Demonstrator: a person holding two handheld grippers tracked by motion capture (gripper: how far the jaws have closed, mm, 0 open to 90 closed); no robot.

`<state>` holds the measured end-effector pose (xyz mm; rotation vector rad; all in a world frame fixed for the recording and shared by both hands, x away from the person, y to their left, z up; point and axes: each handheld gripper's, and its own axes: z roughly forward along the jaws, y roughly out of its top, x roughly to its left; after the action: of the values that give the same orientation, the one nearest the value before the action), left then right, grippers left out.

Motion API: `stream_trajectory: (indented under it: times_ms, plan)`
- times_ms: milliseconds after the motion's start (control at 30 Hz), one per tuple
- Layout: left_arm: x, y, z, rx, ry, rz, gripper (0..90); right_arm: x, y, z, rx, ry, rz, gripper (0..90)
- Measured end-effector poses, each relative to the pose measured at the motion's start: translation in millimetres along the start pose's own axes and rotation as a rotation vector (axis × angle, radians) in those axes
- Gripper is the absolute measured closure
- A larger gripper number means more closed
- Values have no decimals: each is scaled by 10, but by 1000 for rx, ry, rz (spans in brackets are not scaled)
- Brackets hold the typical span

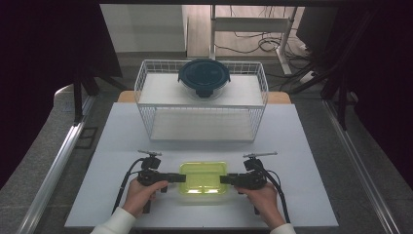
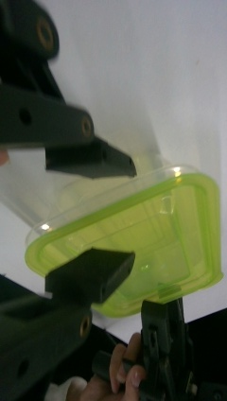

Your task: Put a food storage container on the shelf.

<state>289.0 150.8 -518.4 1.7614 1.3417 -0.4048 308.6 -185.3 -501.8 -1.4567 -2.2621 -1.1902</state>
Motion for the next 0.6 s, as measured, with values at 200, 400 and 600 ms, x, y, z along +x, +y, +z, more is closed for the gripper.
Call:
stream_trajectory:
  times_ms: [200, 400, 600]
  plan:
    - [-91, -28, 27, -15, 43, 3, 719, -24, -23, -22, -3, 8, 59, 705]
    - [-186, -44, -51, -61, 43, 33, 798, 33, -20, -131, -30, 0, 50, 778]
    - [-291, -53, -127, -88, 40, 77, 801, 136, -12, -249, -49, -7, -8, 778]
